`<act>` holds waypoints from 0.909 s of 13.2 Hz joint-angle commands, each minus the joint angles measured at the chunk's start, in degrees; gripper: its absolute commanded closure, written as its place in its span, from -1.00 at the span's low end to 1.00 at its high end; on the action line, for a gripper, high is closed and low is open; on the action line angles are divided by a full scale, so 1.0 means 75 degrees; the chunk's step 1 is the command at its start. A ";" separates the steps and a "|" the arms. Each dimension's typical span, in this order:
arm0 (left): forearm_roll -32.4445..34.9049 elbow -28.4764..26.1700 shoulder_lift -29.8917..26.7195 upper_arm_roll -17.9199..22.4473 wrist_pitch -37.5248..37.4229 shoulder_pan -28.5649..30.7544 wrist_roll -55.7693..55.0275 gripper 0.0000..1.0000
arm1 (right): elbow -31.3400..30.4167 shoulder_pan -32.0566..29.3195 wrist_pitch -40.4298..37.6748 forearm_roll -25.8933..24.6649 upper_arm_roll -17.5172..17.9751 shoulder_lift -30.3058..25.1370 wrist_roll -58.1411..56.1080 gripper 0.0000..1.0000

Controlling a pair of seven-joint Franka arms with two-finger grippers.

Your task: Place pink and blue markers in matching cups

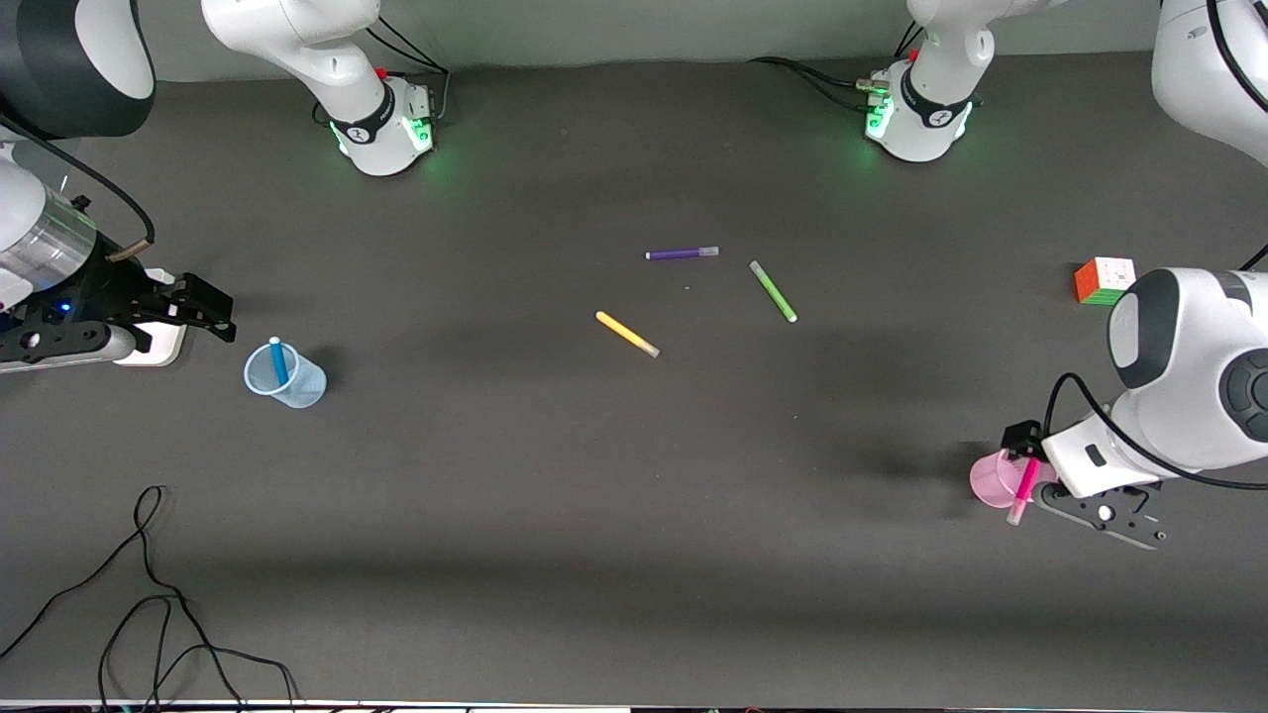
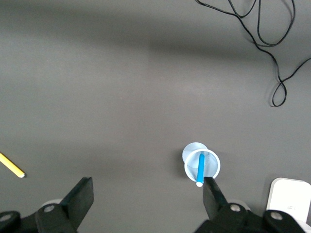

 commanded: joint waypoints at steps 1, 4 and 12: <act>-0.0254 -0.0253 -0.0978 0.0003 -0.1124 -0.0025 -0.0468 -1.00 | -0.0131 0.0072 0.0109 0.0129 -0.0033 -0.0132 0.0151 -1.00; -0.0654 -0.0757 -0.1962 0.0037 -0.1606 0.0057 -0.0656 -1.00 | -0.0131 0.0095 0.0097 0.0129 -0.0033 -0.0132 0.0139 -1.00; -0.0959 -0.2013 -0.3677 0.0073 -0.1653 -0.0001 -0.1732 -1.00 | -0.0084 0.0084 -0.0031 0.0117 -0.0045 -0.0179 0.0198 -1.00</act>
